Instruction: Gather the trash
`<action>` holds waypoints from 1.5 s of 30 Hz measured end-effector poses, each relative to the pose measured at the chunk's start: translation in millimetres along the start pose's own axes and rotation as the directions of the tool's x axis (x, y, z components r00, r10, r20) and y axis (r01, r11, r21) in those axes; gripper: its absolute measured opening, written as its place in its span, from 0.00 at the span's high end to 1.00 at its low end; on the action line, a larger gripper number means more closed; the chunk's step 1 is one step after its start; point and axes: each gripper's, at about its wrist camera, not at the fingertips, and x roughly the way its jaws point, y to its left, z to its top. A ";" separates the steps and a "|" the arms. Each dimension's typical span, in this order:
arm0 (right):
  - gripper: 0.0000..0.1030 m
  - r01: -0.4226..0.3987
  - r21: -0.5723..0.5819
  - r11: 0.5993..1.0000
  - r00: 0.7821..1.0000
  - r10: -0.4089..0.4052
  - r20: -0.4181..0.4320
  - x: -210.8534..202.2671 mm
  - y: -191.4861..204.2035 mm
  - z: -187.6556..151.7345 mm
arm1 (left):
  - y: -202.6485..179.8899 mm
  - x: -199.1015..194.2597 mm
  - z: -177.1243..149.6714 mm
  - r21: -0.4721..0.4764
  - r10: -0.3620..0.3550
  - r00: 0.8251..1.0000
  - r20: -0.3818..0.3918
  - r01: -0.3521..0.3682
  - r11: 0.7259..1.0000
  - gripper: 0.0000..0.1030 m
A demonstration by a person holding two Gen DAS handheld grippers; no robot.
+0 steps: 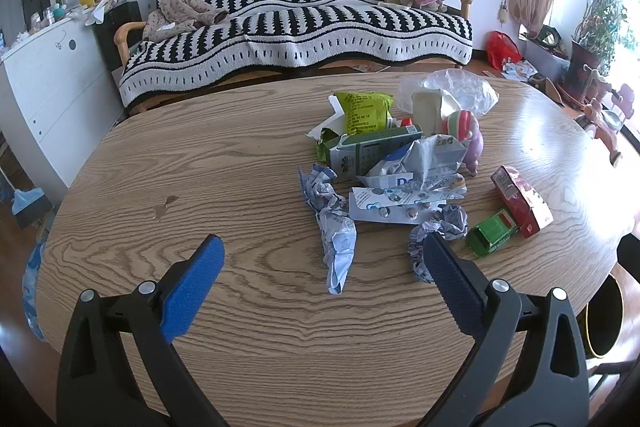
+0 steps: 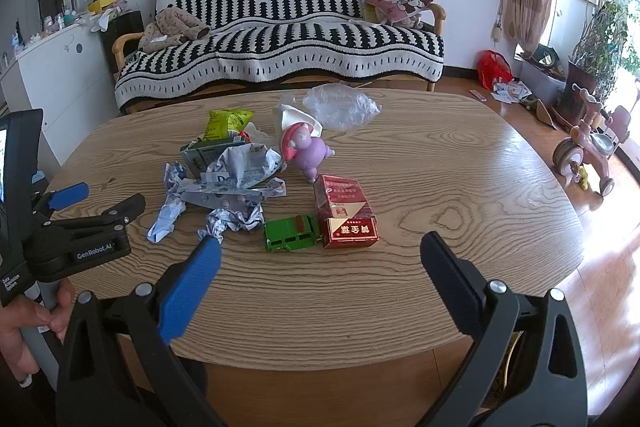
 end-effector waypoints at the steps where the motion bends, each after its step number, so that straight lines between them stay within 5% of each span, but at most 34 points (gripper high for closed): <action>1: 0.06 0.001 0.000 1.000 1.000 -0.001 -0.001 0.4 0.3 -0.7 | 0.0 0.0 -0.1 0.000 0.000 1.000 0.000 0.000 1.000 0.06; 38: 0.06 -0.005 -0.003 1.000 1.000 0.005 0.001 0.9 2.5 2.7 | 2.1 12.5 -14.8 0.003 0.003 1.000 -0.020 -0.003 1.000 0.06; 45: 0.06 -0.062 0.035 0.997 0.994 0.065 -0.082 36.7 -9.3 5.7 | 3.4 32.3 -17.8 0.018 0.001 0.995 -0.096 0.001 1.000 0.06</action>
